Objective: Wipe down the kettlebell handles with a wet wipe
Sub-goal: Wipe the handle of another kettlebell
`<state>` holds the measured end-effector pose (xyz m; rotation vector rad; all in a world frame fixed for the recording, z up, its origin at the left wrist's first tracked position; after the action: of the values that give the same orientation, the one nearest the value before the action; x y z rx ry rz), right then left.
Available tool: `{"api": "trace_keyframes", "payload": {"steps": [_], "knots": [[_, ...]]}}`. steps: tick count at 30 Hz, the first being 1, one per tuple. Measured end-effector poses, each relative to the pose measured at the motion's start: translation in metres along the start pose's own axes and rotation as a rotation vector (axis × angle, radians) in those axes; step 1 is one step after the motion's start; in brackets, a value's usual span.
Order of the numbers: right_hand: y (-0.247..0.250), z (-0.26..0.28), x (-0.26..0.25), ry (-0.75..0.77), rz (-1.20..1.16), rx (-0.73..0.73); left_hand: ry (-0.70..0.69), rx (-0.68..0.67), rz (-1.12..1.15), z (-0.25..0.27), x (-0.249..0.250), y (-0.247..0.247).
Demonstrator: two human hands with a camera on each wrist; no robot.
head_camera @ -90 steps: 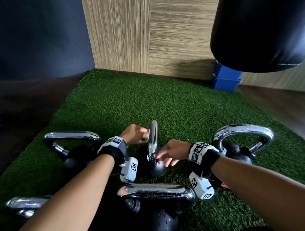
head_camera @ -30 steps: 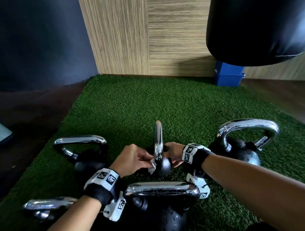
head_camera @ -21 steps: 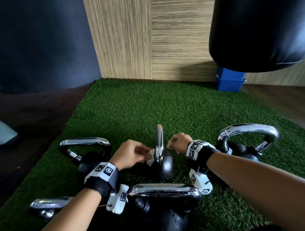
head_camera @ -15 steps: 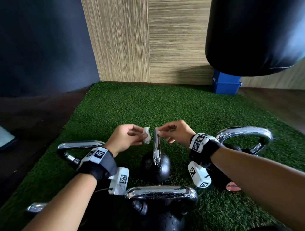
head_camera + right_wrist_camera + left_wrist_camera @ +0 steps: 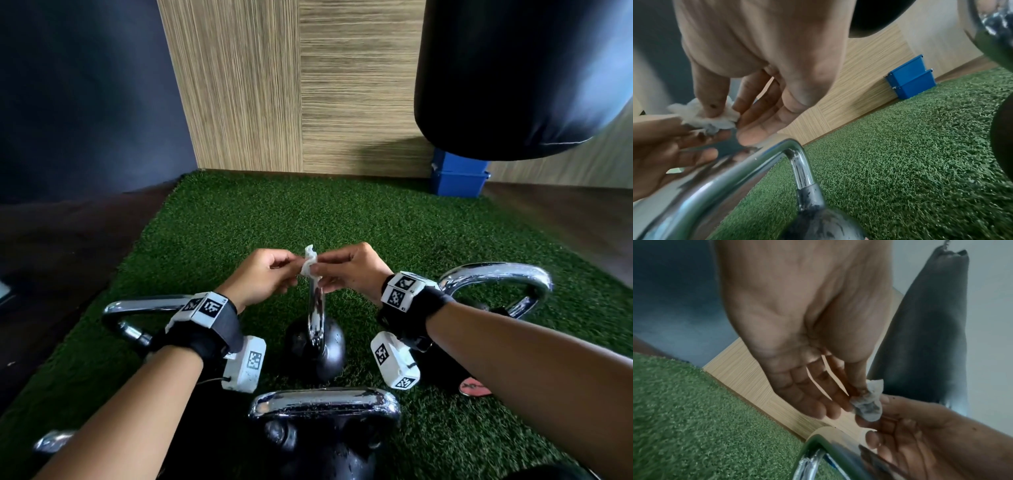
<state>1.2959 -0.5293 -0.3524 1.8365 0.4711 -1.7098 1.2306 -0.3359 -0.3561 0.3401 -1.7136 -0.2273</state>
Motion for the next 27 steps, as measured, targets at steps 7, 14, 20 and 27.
{"api": "trace_keyframes", "payload": {"steps": [7, 14, 20, 27], "knots": [[0.026, 0.000, 0.024, -0.115, 0.012, 0.228, 0.194, -0.234, -0.496, 0.006, -0.031, -0.007], [0.033, -0.005, 0.069, -0.359, 0.218, 0.385, 0.057, -0.411, -0.558, 0.035, -0.077, -0.078], [0.017, -0.014, 0.076, -0.338, 0.333, 0.391, 0.020, -0.353, -0.506, 0.032, -0.098, -0.072], [0.001, -0.013, 0.082, -0.389, 0.319, 0.324, 0.096, -0.439, -0.374, 0.028, -0.103, -0.066]]}}
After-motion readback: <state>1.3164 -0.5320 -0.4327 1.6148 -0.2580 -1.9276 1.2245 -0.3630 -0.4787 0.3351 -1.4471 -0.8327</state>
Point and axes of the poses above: each hand's wrist, its own z-axis away from the middle knuckle, its own y-axis out of the back of the hand, x = y × z, the point moved 2 cm from there along -z, towards the middle knuckle, and after that the axes turned 4 degrees about -y, right-handed, at the moved point
